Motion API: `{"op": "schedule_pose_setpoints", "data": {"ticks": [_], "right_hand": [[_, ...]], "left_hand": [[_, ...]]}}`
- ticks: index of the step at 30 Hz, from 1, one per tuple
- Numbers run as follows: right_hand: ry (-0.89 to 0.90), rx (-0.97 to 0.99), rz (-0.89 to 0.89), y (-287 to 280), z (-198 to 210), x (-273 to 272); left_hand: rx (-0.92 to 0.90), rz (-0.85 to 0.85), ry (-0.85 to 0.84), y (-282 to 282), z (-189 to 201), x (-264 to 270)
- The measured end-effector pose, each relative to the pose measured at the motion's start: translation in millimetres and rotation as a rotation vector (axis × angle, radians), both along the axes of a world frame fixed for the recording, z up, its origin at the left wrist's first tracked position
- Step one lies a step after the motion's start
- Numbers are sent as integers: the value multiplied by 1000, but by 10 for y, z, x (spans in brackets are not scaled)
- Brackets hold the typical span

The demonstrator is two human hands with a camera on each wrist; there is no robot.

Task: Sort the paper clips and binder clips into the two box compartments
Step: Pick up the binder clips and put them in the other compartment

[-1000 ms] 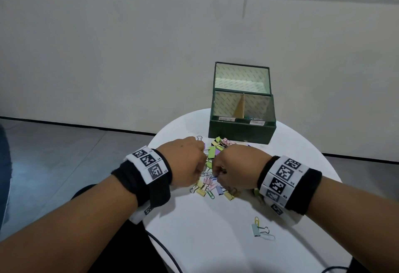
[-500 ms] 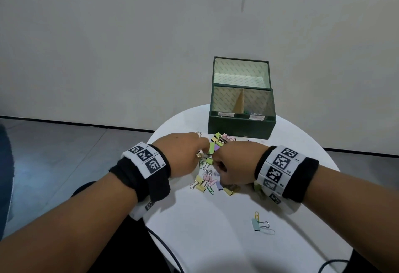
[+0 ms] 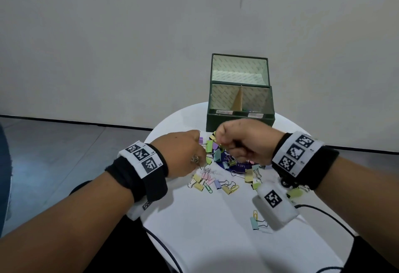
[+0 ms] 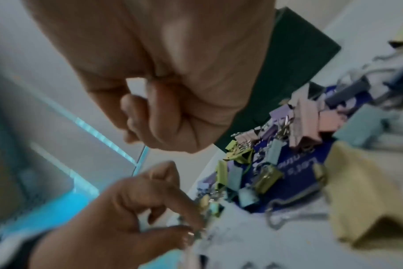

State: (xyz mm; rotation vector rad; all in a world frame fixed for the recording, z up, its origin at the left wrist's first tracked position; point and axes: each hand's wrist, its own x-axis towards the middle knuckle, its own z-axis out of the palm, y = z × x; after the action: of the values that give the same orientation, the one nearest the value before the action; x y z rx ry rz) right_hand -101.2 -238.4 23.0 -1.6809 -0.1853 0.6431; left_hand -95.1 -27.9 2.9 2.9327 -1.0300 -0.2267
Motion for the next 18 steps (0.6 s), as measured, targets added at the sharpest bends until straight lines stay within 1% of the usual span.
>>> {"op": "schedule_pose_setpoints", "data": {"ticks": [2, 3, 4, 5, 6, 9, 12, 14, 18], "right_hand": [[-311, -538, 170, 98, -4, -45], [-472, -755, 262, 154, -24, -59], [-573, -895, 332, 206, -49, -73], [-609, -977, 364, 249, -67, -92], [-610, -1017, 373, 280, -94, -99], [-593, -1057, 375, 325, -125, -82], [-637, -1112, 401, 341, -123, -60], [-653, -1119, 421, 339, -159, -62], [-656, -1093, 387, 333, -175, -62]], "left_hand": [[9, 12, -16, -13, 11, -12], [11, 28, -18, -13, 14, -16], [8, 38, -18, -10, 12, -14], [6, 43, -13, -5, 8, -12], [4, 46, -4, 1, 5, -11], [7, 39, -2, 8, 4, -11], [23, 6, -36, -2, 2, -15], [44, -2, -51, -9, -3, -17], [45, 12, -81, -10, -13, -7]]}}
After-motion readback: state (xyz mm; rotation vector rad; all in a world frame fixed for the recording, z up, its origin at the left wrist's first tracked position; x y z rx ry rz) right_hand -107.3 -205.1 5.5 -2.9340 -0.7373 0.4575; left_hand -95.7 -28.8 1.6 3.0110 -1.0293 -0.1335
